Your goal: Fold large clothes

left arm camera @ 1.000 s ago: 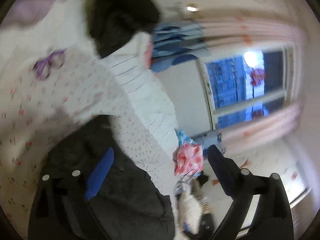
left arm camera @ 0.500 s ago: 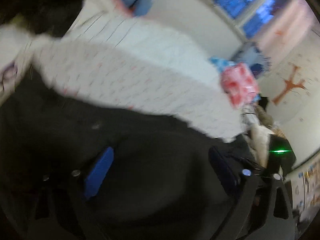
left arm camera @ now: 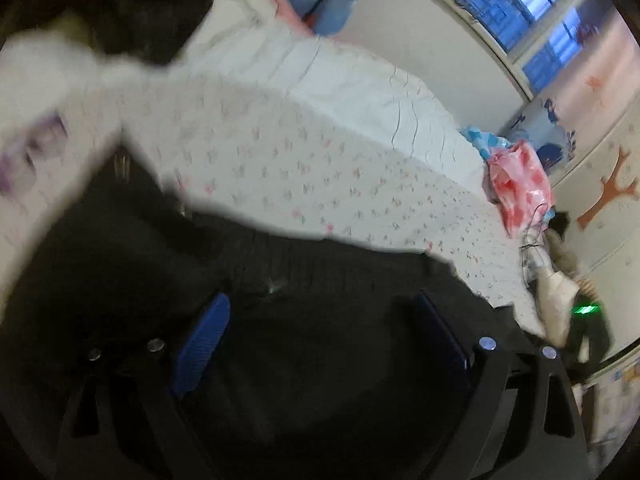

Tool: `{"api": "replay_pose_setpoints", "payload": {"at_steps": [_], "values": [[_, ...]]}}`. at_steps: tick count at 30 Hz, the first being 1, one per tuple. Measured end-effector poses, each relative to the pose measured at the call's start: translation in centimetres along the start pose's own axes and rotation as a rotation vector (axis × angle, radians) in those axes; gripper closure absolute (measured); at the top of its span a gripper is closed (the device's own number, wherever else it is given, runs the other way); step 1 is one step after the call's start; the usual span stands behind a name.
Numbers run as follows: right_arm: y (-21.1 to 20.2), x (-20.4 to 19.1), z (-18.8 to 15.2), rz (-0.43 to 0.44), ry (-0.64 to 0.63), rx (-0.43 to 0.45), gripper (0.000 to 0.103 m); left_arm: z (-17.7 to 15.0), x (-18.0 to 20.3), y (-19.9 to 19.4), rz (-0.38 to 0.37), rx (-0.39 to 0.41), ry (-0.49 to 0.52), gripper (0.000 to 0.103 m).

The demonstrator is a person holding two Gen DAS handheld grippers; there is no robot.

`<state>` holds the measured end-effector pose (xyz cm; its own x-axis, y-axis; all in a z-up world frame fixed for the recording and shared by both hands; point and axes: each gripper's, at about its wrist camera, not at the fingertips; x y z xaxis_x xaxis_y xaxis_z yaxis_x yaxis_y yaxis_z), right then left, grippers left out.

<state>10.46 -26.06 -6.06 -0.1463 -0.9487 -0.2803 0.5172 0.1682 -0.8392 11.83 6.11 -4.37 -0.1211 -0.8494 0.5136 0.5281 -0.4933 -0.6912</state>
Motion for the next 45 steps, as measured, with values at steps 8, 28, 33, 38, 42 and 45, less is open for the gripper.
{"api": "replay_pose_setpoints", "payload": {"at_steps": [8, 28, 33, 38, 42, 45], "values": [[-3.8, 1.5, -0.5, 0.034, 0.011, 0.062, 0.008, -0.5, 2.0, -4.0, 0.035, 0.023, 0.057, 0.014], [-16.6, 1.7, -12.0, 0.030, -0.154, 0.355, 0.007, -12.1, 0.7, -14.1, 0.232, 0.248, 0.279, 0.008], [-10.9, 2.8, -14.2, -0.005, -0.136, 0.106, 0.007, -13.3, -1.8, -11.7, 0.238, 0.118, 0.203, 0.007], [-17.6, -0.6, -11.6, 0.036, -0.135, 0.269, 0.007, -12.8, 2.4, -15.3, 0.211, 0.253, 0.273, 0.007], [-17.0, -7.4, -6.8, 0.064, -0.238, 0.294, 0.007, -11.6, 6.1, -13.4, 0.204, 0.292, 0.342, 0.007], [-12.4, -11.0, -3.6, 0.049, -0.261, 0.225, 0.007, -11.3, 6.8, -10.5, 0.225, 0.247, 0.352, 0.007]]}}
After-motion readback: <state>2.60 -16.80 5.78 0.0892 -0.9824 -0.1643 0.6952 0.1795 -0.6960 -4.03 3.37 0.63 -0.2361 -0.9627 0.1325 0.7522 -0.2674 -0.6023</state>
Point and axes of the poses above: each gripper's, at about its wrist camera, not at the fingertips, and y roughly the way its jaws point, x to its right, z to its top
